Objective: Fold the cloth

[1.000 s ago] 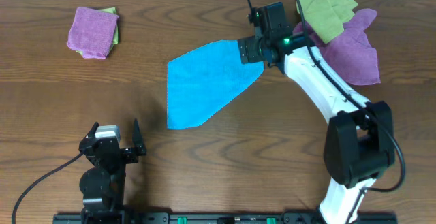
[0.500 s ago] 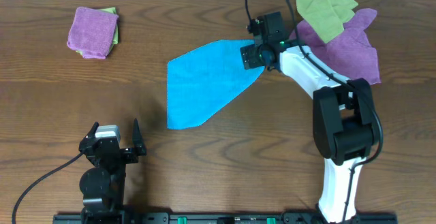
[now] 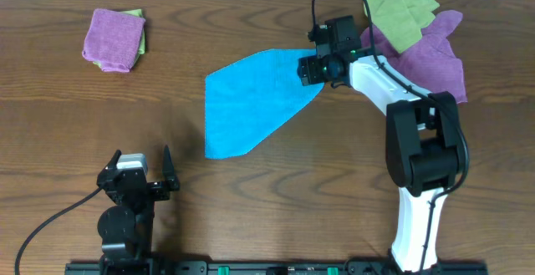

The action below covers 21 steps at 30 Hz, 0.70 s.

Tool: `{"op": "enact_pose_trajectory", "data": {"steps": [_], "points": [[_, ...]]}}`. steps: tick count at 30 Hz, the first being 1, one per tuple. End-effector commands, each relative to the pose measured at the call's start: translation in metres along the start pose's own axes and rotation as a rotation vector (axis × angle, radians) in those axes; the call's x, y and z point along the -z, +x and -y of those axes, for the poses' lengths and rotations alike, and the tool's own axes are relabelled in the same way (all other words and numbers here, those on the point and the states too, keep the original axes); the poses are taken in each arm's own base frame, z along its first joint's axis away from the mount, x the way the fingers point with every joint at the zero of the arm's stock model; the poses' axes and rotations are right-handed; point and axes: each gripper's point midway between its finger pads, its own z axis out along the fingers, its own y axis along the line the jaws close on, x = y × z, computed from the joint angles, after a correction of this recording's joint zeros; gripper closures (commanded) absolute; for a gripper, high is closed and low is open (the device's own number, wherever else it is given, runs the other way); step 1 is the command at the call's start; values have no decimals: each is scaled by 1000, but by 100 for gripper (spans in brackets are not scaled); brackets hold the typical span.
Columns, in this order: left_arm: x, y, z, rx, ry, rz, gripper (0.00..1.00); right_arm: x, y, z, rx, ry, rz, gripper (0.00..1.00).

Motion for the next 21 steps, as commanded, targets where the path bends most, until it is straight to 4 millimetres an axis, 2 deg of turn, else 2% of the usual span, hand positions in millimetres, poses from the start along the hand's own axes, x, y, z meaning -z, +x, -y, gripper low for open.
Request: {"op": "enact_pose_trajectory", "data": {"steps": [1, 4, 6, 7, 10, 12, 15, 19, 21], "points": [[-3, 16, -3, 7, -14, -36, 5, -7, 7, 10, -60, -6, -21, 25], [-3, 16, -3, 7, -14, -36, 5, -10, 9, 9, -68, -22, -28, 30], [-3, 16, -3, 7, -14, -36, 4, -11, 10, 6, -85, -38, -32, 42], [-3, 16, -3, 7, -14, -36, 5, -11, 9, 5, -101, -44, -28, 66], [-3, 16, -3, 7, -14, -36, 5, -10, 5, 1, -146, -65, -18, 99], [-3, 16, -3, 7, -14, -36, 5, -6, -3, -4, -171, -90, -5, 99], [-3, 16, -3, 7, -14, -36, 5, 18, -35, -20, -152, -156, 50, 99], [-3, 16, -3, 7, -14, -36, 4, 85, -105, -34, -58, -145, 208, 99], [-3, 16, -3, 7, -14, -36, 5, 132, -143, -32, 15, -58, 310, 99]]}}
